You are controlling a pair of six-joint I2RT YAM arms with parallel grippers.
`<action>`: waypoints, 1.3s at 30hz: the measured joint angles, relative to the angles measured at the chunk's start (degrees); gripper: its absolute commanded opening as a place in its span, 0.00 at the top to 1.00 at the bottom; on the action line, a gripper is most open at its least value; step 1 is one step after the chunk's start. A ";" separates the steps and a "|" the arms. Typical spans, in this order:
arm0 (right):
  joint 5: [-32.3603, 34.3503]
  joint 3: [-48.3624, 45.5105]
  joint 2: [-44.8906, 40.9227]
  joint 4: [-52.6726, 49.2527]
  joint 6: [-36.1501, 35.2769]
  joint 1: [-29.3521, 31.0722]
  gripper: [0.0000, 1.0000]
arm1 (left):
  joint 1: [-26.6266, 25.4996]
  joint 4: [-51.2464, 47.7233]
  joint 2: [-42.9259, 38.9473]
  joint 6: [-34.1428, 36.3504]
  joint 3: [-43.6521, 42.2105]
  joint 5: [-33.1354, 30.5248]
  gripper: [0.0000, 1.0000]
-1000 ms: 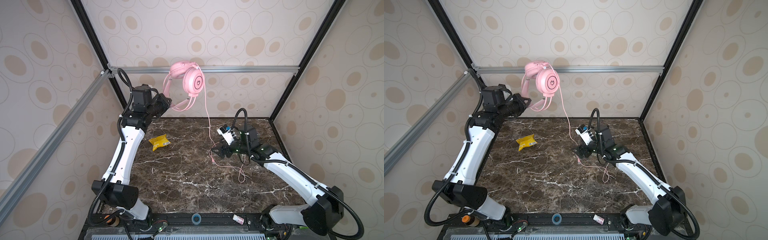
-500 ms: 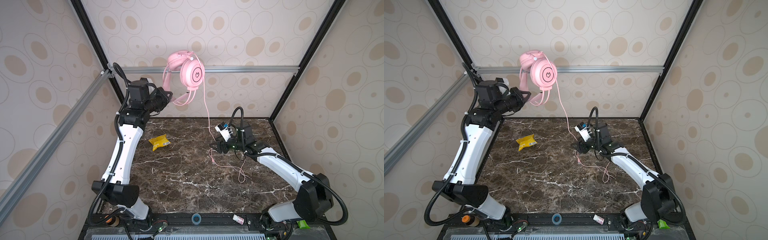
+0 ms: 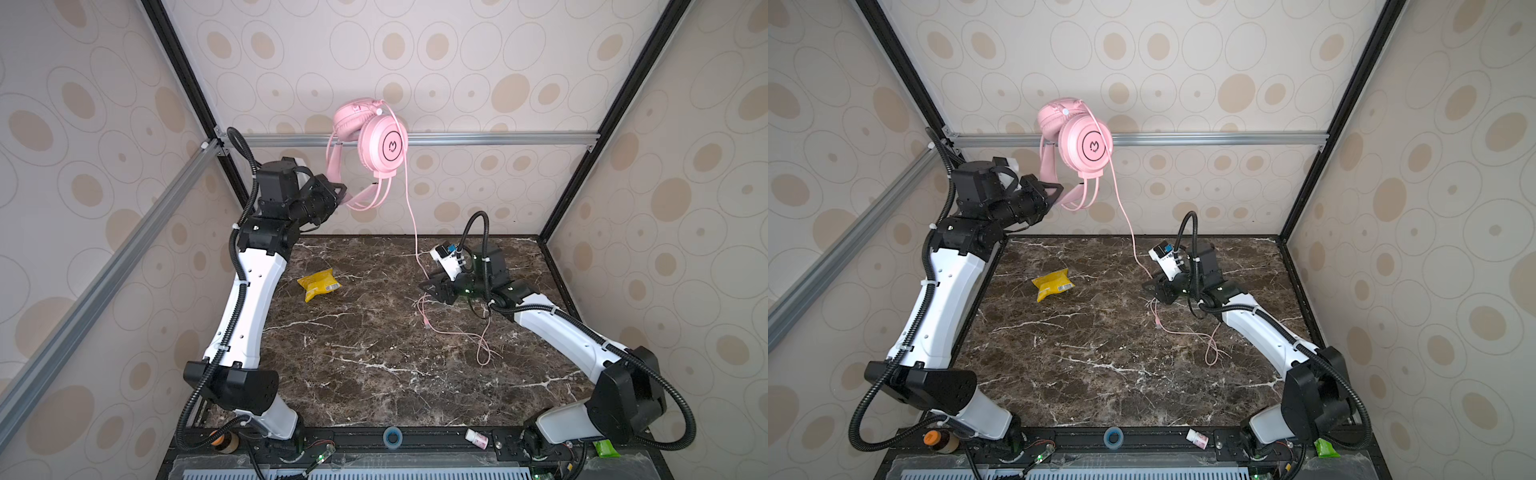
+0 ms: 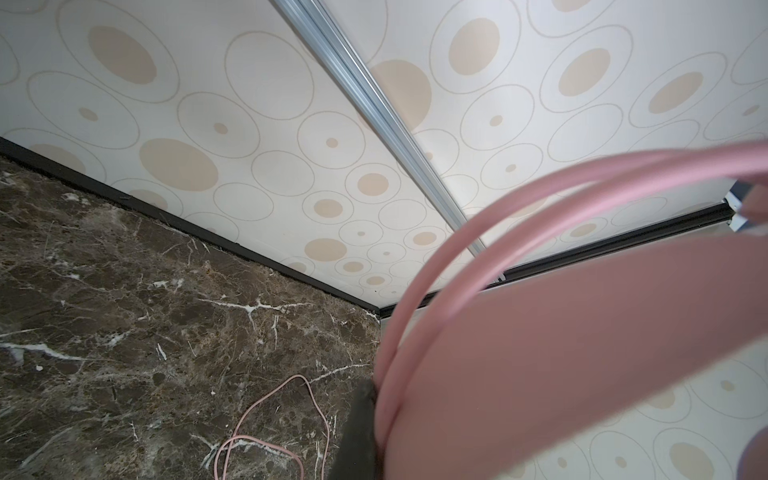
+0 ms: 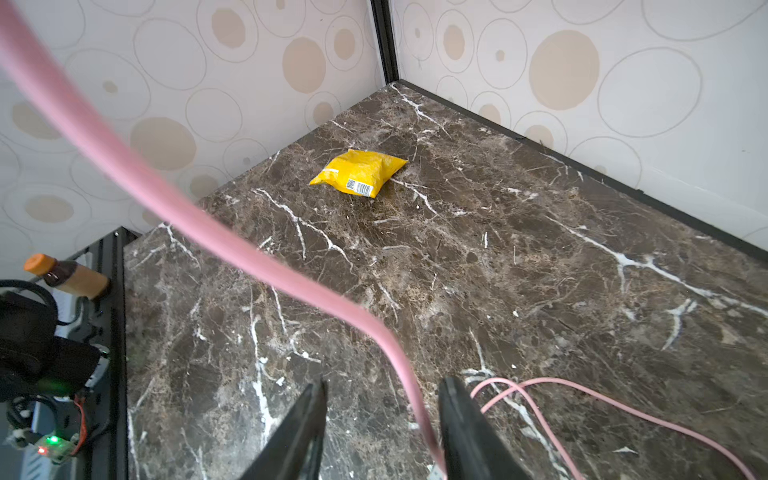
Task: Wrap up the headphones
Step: 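Grasp the pink cable with the right gripper and lift it upward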
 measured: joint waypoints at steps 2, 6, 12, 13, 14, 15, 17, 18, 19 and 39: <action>-0.17 0.61 0.00 -0.02 0.07 0.00 0.63 | 0.00 0.02 -0.02 -0.02 -0.11 0.07 1.00; -0.79 1.62 0.00 -0.13 0.00 0.00 0.73 | 0.00 0.02 -0.02 -0.02 -0.39 0.17 1.00; -1.03 1.70 -0.02 -1.22 -0.61 0.00 0.94 | 0.00 0.13 -0.02 -0.15 -0.66 0.17 1.00; -1.03 1.70 -0.02 -1.38 -0.79 0.00 0.97 | 0.00 0.24 -0.02 -0.26 -0.66 0.20 1.00; -1.01 1.70 -0.02 -1.53 -0.85 0.00 1.00 | 0.00 0.33 -0.02 -0.33 -0.66 0.20 1.00; -1.05 1.70 -0.07 -1.68 -0.81 0.00 1.00 | 0.02 0.44 -0.02 -0.44 -0.66 0.31 1.00; -1.05 1.70 -0.17 -1.84 -0.85 0.00 1.00 | 0.02 0.55 -0.02 -0.50 -0.66 0.66 1.00; -1.07 1.70 -0.31 -1.97 -0.87 0.00 1.00 | 0.09 0.68 -0.02 -0.52 -0.66 0.85 1.00; -1.07 1.70 -0.50 -2.16 -0.90 0.00 1.00 | 0.09 0.83 -0.02 -0.66 -0.66 1.05 1.00; 4.68 0.83 -14.60 -21.44 -1.18 2.97 1.00 | 0.11 2.45 -0.04 -4.28 -3.56 -7.78 1.00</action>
